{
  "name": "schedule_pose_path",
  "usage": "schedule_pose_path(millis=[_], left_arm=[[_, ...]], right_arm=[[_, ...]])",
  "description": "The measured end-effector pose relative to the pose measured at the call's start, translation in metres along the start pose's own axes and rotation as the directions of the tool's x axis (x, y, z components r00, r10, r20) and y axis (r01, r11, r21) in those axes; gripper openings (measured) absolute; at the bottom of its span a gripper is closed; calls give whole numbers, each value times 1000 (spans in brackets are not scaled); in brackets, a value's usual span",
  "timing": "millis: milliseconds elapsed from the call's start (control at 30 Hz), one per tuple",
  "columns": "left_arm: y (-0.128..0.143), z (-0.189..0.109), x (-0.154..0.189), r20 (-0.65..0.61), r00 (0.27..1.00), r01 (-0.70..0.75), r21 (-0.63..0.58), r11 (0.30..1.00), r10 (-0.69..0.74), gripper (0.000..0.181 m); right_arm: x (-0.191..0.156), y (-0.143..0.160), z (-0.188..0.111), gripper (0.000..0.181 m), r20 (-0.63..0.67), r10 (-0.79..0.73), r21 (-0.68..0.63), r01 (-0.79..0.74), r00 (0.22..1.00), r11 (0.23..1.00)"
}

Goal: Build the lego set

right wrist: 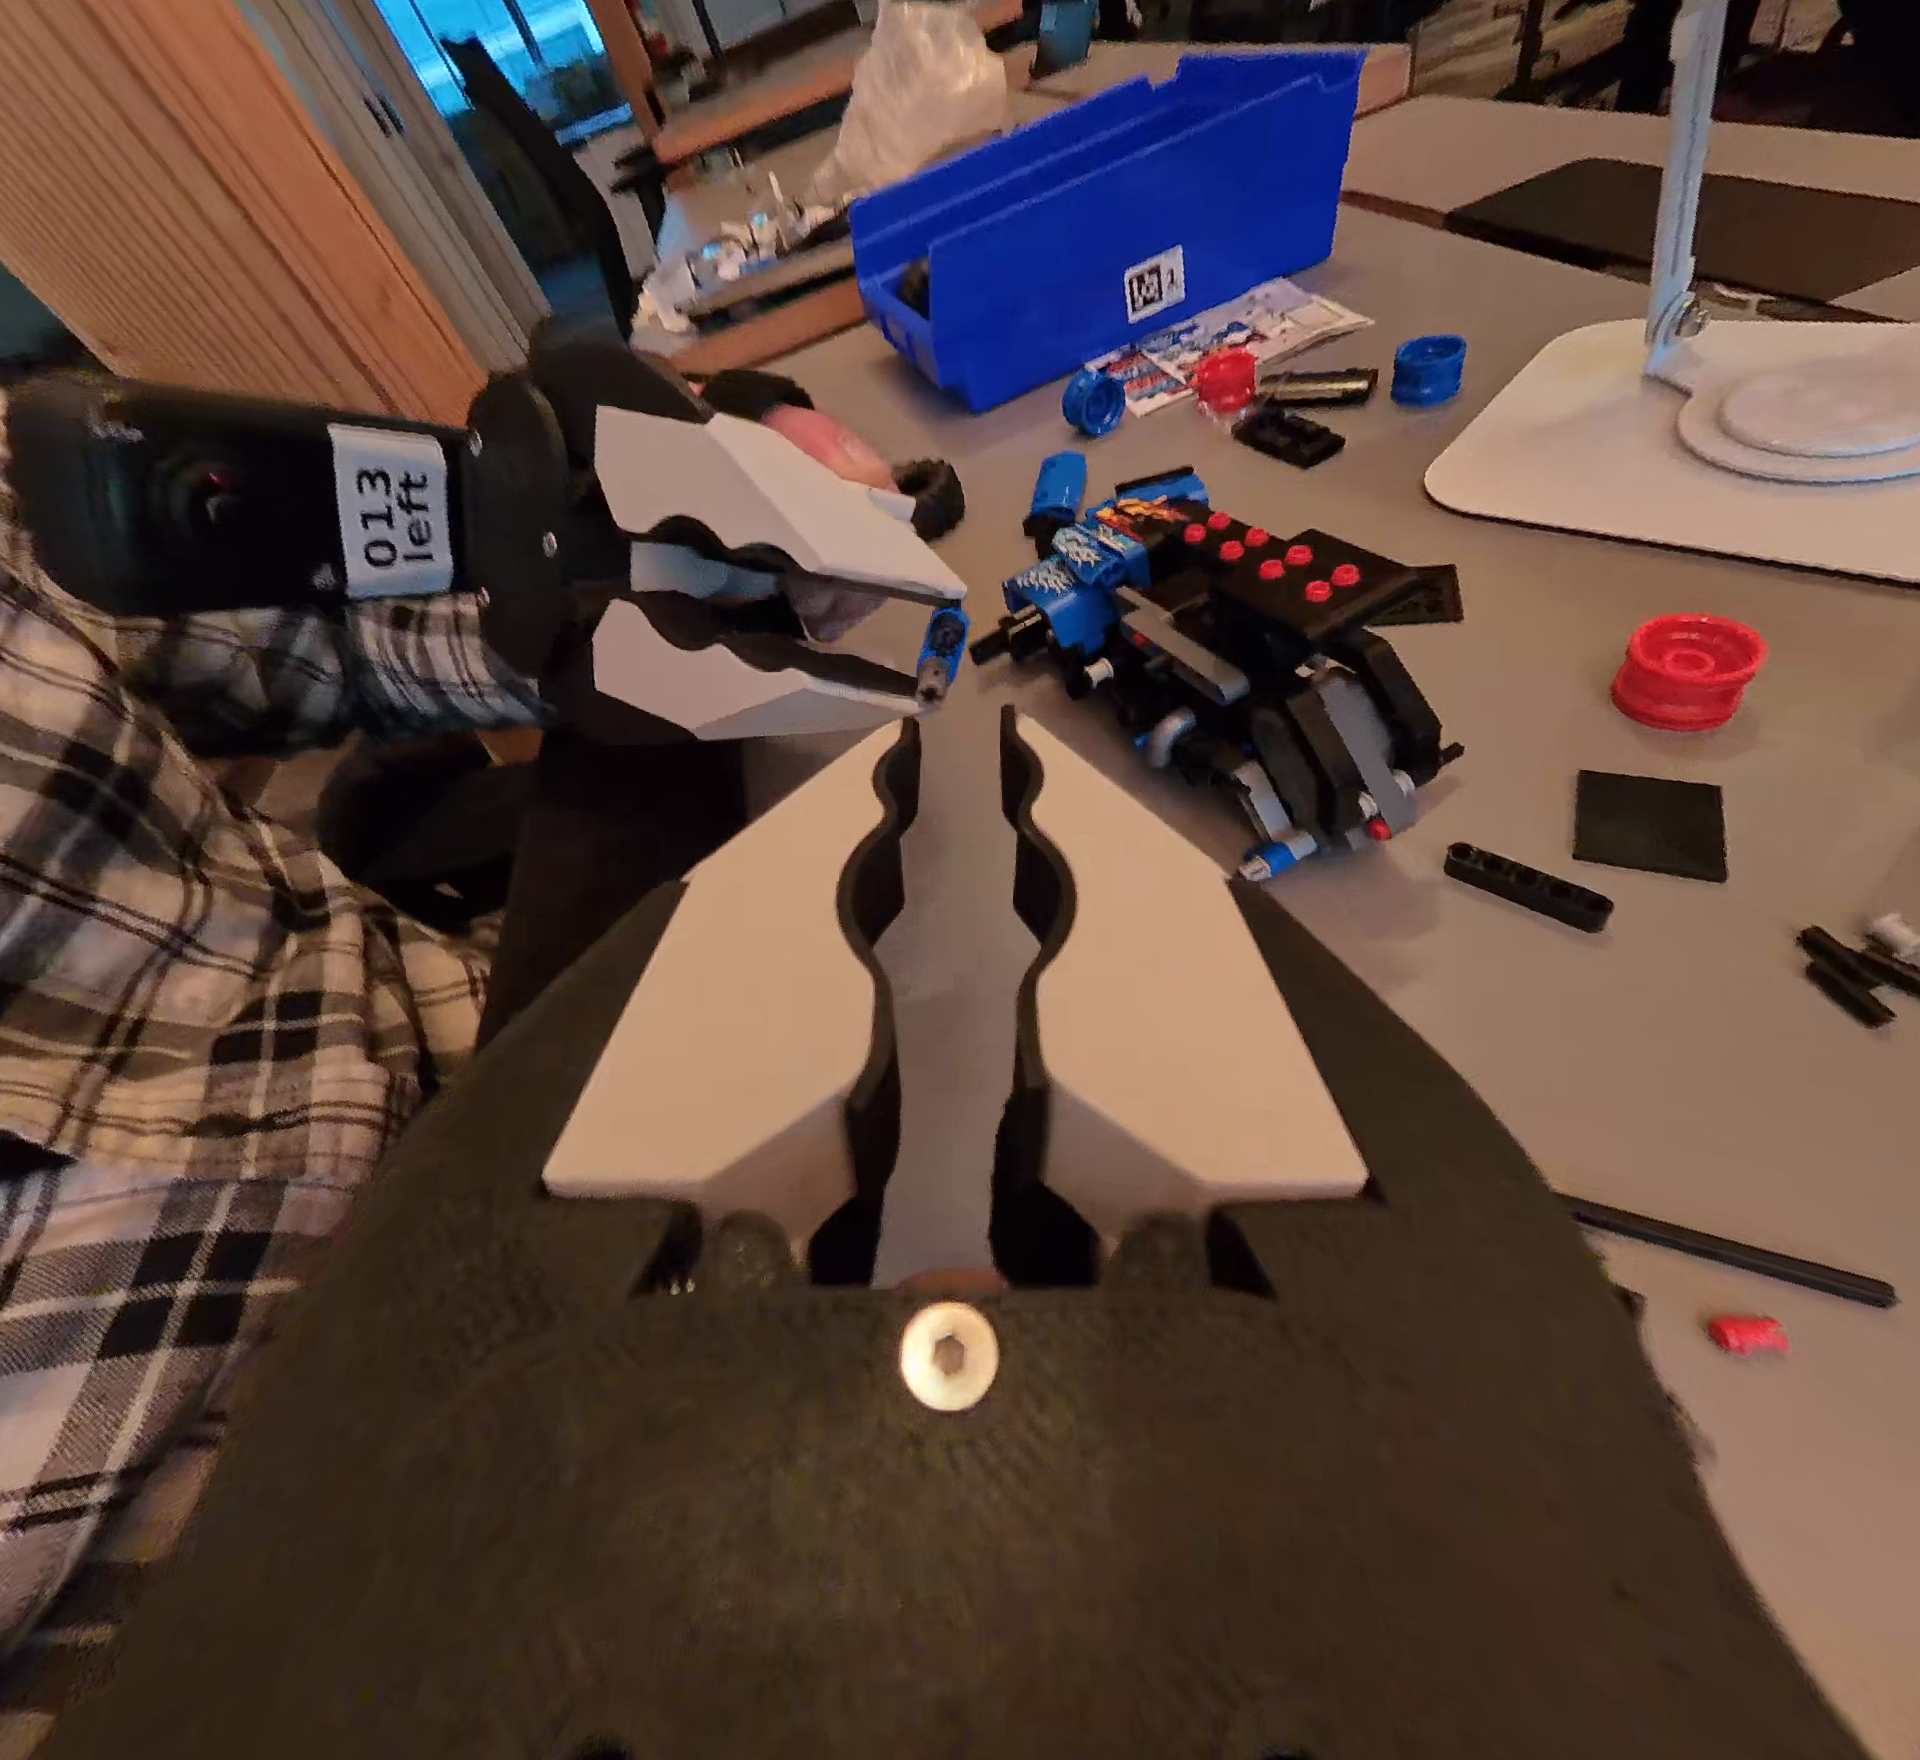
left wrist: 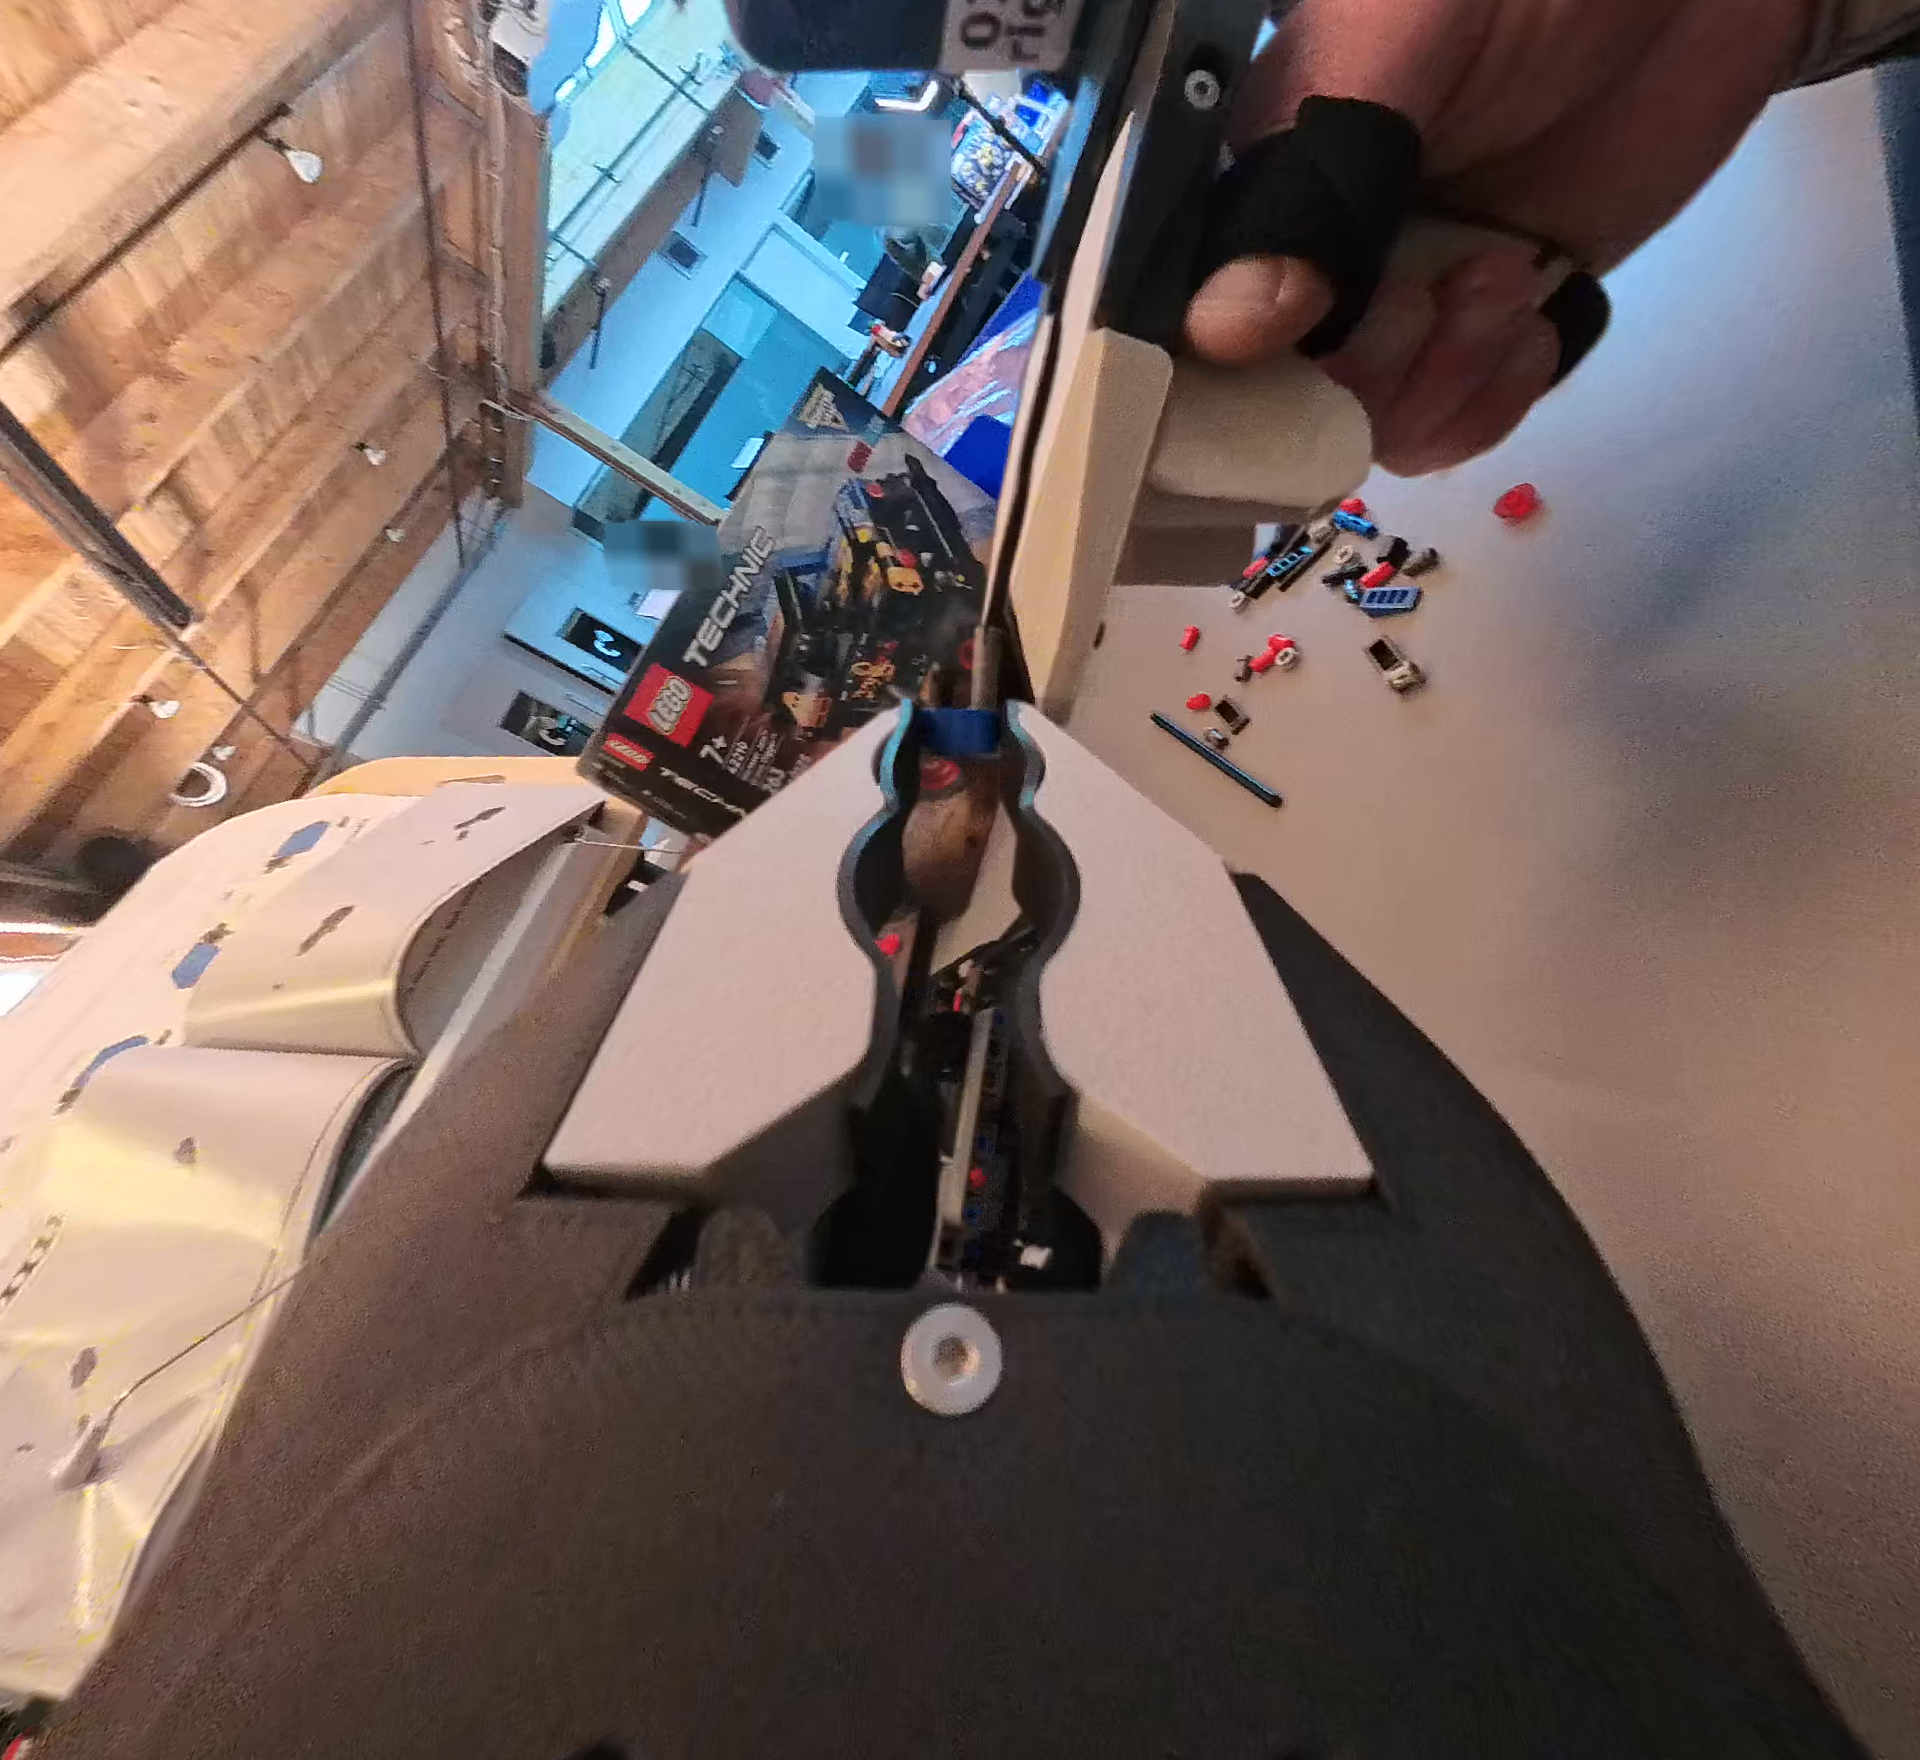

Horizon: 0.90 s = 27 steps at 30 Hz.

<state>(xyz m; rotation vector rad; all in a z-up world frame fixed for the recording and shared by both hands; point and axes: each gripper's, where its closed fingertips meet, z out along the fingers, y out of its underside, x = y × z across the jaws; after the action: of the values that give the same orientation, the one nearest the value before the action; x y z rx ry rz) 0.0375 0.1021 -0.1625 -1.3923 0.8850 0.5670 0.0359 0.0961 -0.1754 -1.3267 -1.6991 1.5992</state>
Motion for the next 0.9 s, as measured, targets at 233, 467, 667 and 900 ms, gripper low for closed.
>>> schedule_pose_path(millis=[233,467,667,900], left_arm=[[-2,-2,-3,32,998,-61,1,998,61,13],[0,-2,-3,35,997,-64,-11,998,65,13],[3,-5,-14,13,994,104,25,994,-104,18],[11,-9,-32,-20,940,341,53,939,-340,25]], right_arm=[[-8,-14,-4,5,70,47,92,-54,996,994],[-4,-15,0,2,-25,-62,78,64,998,995],[3,-28,-2,2,-210,-280,28,292,937,956],[11,-29,0,2,-355,-596,-178,574,720,800]])
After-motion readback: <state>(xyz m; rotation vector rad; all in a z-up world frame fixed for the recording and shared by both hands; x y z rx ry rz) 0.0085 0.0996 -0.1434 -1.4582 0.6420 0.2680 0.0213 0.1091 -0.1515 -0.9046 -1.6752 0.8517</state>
